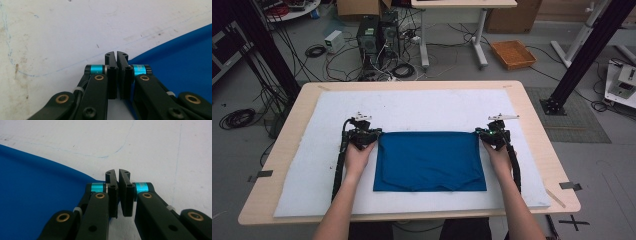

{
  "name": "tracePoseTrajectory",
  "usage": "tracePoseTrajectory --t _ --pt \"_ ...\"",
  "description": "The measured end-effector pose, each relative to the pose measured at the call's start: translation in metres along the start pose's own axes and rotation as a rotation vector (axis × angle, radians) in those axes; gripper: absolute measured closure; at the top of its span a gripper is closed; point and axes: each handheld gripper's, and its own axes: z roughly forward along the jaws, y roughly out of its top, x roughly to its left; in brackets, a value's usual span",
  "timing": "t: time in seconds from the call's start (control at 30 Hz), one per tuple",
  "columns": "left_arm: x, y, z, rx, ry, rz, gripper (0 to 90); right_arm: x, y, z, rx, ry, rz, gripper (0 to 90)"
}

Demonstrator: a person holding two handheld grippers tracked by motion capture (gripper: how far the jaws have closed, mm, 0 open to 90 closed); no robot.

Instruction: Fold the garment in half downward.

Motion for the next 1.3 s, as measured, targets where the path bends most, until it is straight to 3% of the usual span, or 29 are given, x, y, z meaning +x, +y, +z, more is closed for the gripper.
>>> tracePoseTrajectory --t 0.3,0.37,0.47,0.63,0.7,0.77,0.9,1.0,1.13,1.17,1.3 --pt "0.0 0.002 0.001 -0.008 0.018 0.013 84.4 0.0 0.001 0.005 -0.004 -0.009 -0.015 82.9" --pt "0.0 0.003 -0.002 -0.014 0.051 0.019 69.2 0.0 0.001 0.002 -0.008 -0.025 -0.009 74.6" --pt "0.002 0.004 -0.011 -0.033 0.053 0.005 57.3 -0.001 0.002 -0.005 -0.031 -0.03 -0.003 65.8" --pt "-0.001 -0.001 -0.043 -0.122 -0.014 0.047 44.7 -0.001 -0.001 -0.033 -0.097 0.002 0.006 54.6" --pt "-0.004 -0.007 -0.061 -0.166 -0.062 0.066 39.3 0.0 -0.006 -0.045 -0.123 0.021 0.006 50.1" --pt "-0.008 -0.018 -0.082 -0.216 -0.106 0.102 38.4 0.004 -0.013 -0.061 -0.159 0.051 0.004 48.6" --pt "-0.014 -0.036 -0.112 -0.272 -0.132 0.158 41.4 0.012 -0.022 -0.091 -0.201 0.083 -0.038 46.1" --pt "-0.016 -0.046 -0.129 -0.301 -0.148 0.162 41.6 0.016 -0.024 -0.107 -0.22 0.094 -0.056 44.7" --pt "-0.019 -0.064 -0.142 -0.395 -0.16 0.155 40.9 0.016 -0.03 -0.125 -0.248 0.101 -0.044 43.1" --pt "-0.019 -0.068 -0.146 -0.416 -0.164 0.137 40.6 0.015 -0.033 -0.128 -0.261 0.1 -0.036 43.1" --pt "-0.016 -0.071 -0.148 -0.414 -0.188 0.127 40.6 0.005 -0.04 -0.133 -0.261 0.09 -0.008 43.1"
